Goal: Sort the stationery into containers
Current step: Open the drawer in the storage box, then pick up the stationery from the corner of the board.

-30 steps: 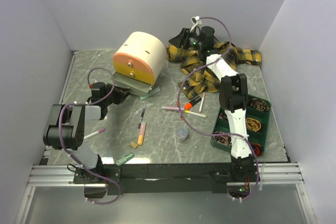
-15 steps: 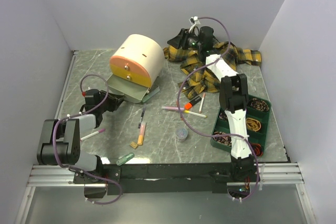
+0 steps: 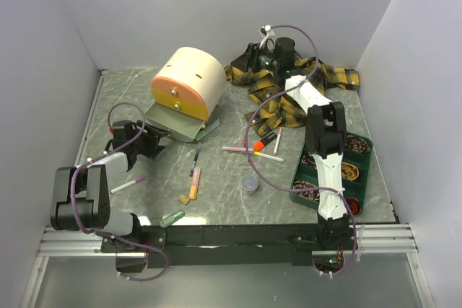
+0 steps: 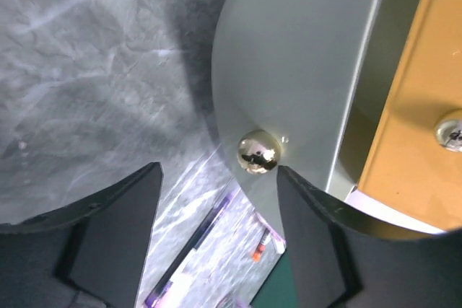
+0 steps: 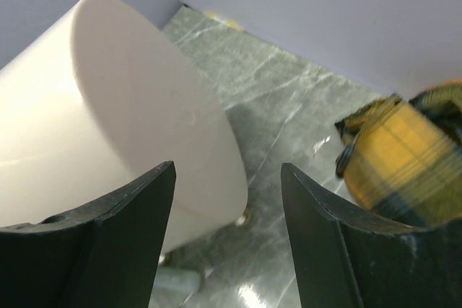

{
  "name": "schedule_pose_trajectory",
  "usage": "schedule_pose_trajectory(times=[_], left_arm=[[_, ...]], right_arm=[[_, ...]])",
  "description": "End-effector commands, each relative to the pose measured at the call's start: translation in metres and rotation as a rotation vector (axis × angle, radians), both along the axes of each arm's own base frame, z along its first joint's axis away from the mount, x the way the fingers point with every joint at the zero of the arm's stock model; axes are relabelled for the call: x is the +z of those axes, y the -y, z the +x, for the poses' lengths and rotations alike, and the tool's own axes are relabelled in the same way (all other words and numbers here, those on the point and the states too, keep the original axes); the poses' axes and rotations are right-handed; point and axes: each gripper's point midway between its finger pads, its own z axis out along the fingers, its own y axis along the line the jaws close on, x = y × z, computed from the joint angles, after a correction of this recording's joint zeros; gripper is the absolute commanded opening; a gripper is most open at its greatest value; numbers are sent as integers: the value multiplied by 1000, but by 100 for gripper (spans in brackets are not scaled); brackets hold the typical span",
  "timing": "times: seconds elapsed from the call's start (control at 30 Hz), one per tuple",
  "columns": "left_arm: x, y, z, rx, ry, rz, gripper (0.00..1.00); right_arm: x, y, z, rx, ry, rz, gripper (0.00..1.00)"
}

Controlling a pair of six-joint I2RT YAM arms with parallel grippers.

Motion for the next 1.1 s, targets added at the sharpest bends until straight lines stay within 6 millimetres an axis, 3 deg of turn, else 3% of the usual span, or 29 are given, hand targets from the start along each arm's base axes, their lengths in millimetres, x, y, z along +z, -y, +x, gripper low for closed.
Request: schedule_pose_trajectory(times=[0.0,0.1,0.13,0.17,0.3,0.33,0.5,0.67,0.8,0.9,1.03,1.07], left_arm=[[29,-9,1,-114,-5,41,73],[48,-20,-3,-151,17,57,76],[57,-20,-4,-172,43,57,86],[64,-22,-3,-183,59,68,88],[99,-16,-6,-294,182,136,89],[103,-16,-6,-308,200,151,99],[116,-38,-15,-326,311,415,99],[125,-78,-19,-417,352,771,99],[120,-99,-31,-559,287,995,100],[114,-99,-47,-676,310,1098,99],[106,-68,-79,-954,467,1132,100],[100,-68,-85,-1050,490,1194,99]], right_arm=[[78,14,-37,15,144,-44,70],[75,33,-65,19,127,-109,71],[69,40,-82,26,128,-170,72],[65,44,-92,37,129,-200,73],[45,53,-149,112,135,-340,74],[38,58,-171,147,135,-383,74],[21,67,-239,319,219,-505,75],[7,79,-263,413,308,-606,74],[4,80,-281,462,319,-613,72],[-1,79,-285,465,335,-622,72],[-2,78,-286,446,311,-605,72],[-1,76,-288,451,311,-603,72]])
